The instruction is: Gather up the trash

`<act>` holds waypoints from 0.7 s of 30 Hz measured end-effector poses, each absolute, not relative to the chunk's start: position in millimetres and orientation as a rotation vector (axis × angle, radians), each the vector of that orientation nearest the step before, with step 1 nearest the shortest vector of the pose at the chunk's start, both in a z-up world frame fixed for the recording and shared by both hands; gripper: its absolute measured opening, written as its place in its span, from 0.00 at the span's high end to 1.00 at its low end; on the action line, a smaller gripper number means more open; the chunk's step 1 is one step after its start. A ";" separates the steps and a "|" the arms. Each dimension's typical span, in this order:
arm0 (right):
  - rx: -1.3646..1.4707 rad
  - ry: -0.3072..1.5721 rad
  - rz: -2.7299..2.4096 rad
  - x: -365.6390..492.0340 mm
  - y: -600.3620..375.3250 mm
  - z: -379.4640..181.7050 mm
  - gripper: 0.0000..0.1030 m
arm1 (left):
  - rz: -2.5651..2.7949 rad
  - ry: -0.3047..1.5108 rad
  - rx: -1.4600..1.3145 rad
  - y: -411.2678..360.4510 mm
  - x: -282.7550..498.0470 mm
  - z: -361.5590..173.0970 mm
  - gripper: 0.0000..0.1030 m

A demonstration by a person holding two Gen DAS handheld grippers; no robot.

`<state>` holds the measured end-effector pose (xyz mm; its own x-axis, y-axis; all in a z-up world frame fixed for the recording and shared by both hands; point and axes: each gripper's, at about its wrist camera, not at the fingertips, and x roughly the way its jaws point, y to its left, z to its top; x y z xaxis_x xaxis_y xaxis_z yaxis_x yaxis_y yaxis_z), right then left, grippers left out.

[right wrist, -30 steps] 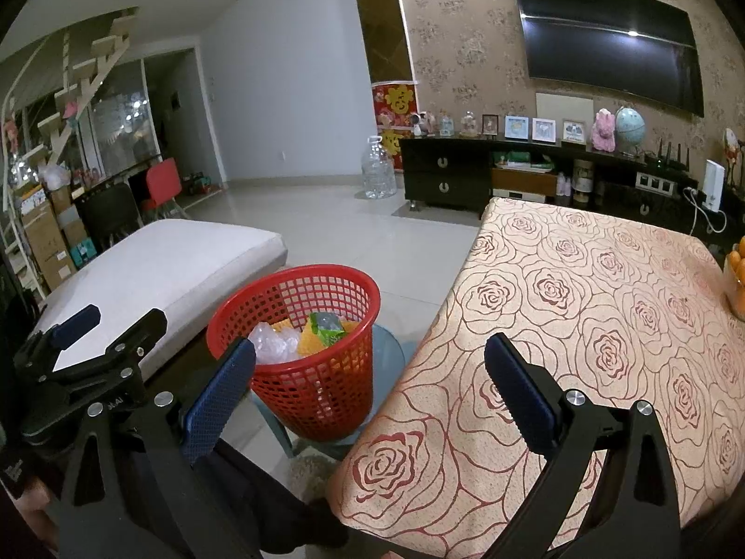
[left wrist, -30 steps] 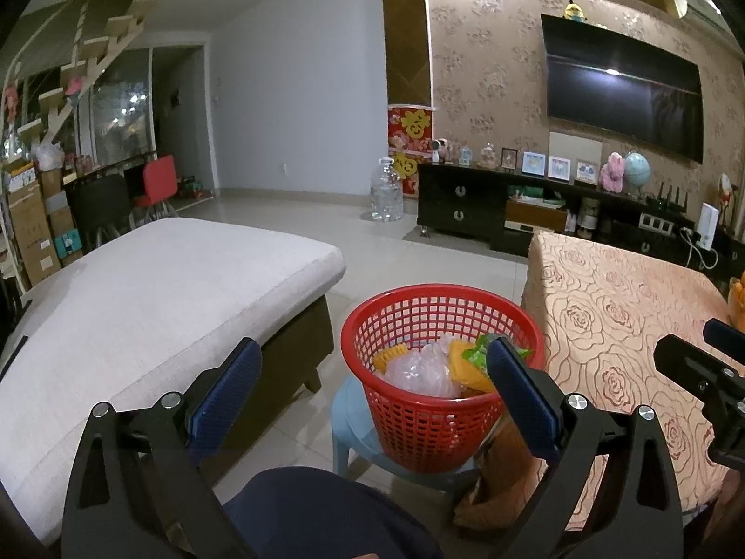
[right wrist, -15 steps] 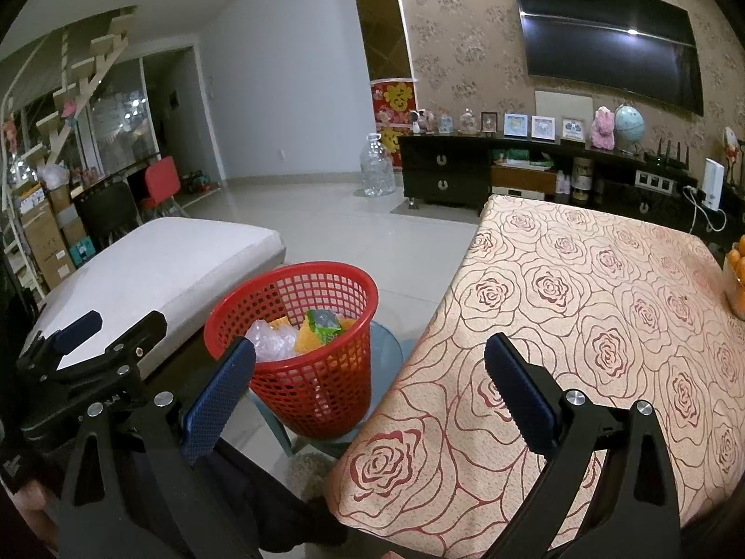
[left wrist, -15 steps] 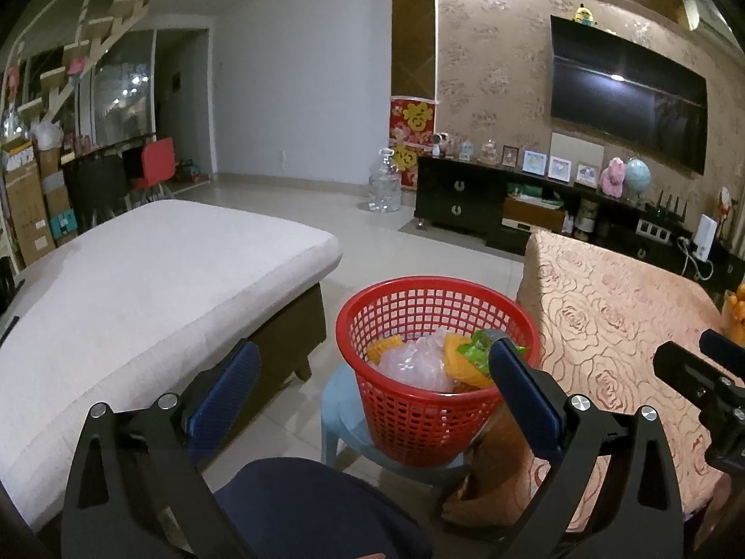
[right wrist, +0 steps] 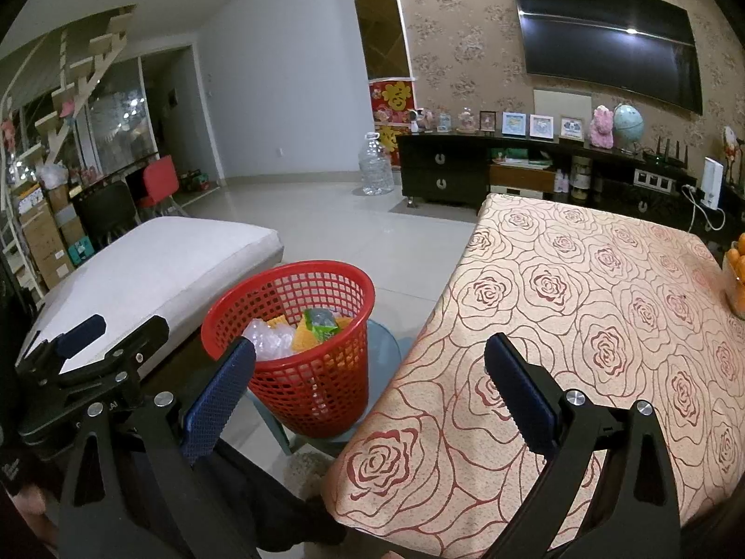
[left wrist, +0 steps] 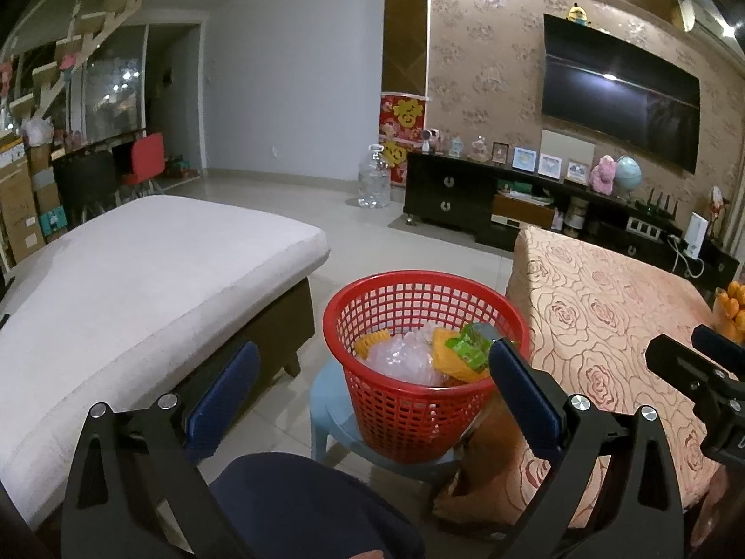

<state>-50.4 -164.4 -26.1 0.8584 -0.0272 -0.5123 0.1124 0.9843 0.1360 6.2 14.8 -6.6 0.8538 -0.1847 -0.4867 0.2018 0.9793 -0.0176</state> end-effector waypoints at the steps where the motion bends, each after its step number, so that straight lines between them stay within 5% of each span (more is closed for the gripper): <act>1: 0.163 0.534 -0.073 -50.3 -164.6 -25.7 0.07 | -0.199 0.502 0.040 14.8 6.0 -6.7 0.07; 21: 0.195 0.550 -0.068 -50.0 -174.5 -33.4 0.07 | -0.189 0.473 0.025 19.3 2.8 -4.9 0.07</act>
<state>-50.0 -174.5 -33.4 0.8508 -0.0121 -0.5253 0.1162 0.9793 0.1657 2.8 19.3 -4.9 0.8729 -0.1754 -0.4553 0.1870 0.9822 -0.0199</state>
